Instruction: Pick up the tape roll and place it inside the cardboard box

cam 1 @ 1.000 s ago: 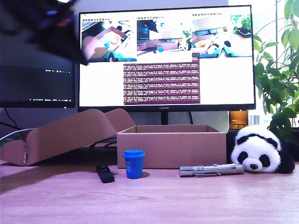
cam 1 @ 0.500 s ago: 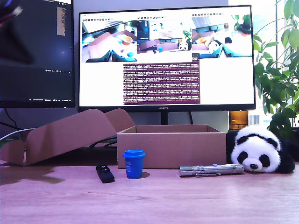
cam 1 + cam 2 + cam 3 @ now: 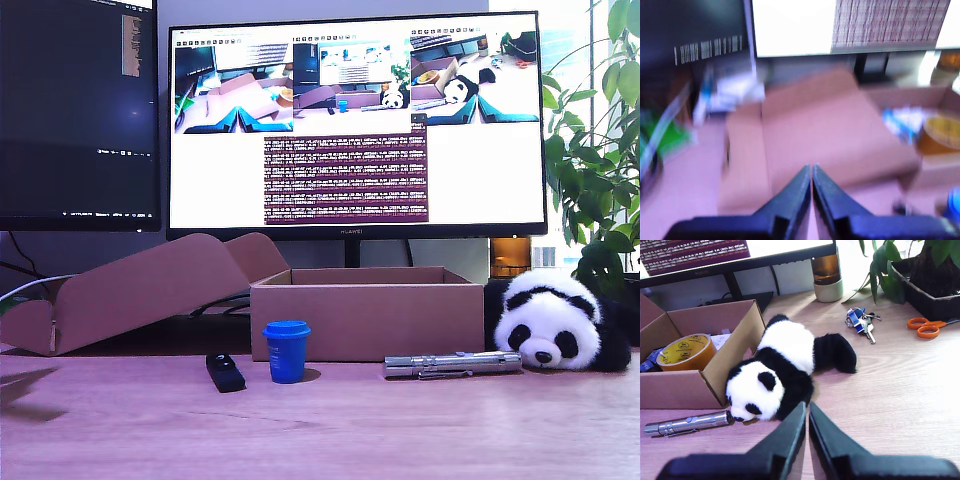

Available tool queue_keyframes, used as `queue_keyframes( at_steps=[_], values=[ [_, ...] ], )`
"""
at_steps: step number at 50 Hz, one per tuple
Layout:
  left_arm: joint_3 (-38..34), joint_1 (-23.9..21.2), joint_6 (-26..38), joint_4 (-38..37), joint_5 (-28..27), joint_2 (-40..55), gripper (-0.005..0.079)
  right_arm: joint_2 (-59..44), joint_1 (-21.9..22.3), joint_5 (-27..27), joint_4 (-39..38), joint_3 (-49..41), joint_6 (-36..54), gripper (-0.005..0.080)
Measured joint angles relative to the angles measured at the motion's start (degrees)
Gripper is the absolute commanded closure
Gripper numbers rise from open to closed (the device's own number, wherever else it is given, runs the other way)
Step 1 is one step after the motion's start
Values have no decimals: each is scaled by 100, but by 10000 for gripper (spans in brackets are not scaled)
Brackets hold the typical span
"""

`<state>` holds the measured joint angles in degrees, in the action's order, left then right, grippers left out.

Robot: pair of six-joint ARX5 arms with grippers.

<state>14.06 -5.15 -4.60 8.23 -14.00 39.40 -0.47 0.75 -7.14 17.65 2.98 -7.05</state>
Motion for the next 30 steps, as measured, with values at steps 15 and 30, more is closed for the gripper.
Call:
queue_keyframes(
  at_steps=[15,30],
  values=[
    [-739,0,-282,-166,31,-1117,764,0,0,0,0,0,0,765],
    [-820,0,-422,-1279,83,-2415,764,0,0,0,0,0,0,765]
  ],
)
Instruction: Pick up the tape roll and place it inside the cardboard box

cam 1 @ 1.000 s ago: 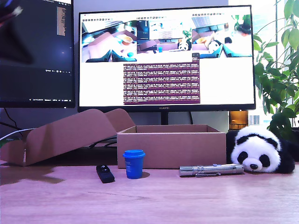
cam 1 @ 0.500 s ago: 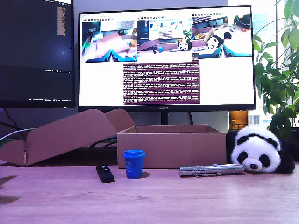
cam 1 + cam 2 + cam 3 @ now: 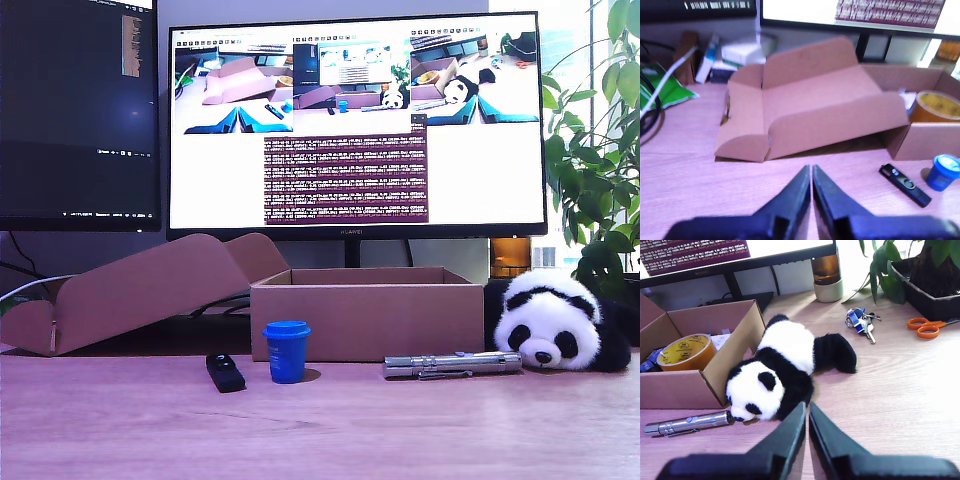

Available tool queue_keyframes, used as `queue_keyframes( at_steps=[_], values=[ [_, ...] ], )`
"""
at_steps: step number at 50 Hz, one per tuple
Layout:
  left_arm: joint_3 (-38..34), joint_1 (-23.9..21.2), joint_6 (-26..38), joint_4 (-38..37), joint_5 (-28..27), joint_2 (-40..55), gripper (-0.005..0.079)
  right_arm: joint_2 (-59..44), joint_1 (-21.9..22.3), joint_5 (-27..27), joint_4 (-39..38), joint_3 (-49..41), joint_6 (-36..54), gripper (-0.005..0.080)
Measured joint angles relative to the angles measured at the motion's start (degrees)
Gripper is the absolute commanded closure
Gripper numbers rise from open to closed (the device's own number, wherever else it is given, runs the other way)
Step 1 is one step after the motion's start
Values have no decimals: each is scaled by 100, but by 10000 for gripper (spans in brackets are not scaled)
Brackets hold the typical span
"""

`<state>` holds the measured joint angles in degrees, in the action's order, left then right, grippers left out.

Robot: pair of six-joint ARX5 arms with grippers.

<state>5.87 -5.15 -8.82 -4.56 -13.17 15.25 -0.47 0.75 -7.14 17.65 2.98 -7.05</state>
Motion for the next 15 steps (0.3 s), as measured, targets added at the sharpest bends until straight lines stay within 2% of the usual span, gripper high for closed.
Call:
queue_keyframes(
  at_steps=[15],
  values=[
    [0,0,-24,-1187,140,-1209,764,0,0,0,0,0,0,765]
  ],
)
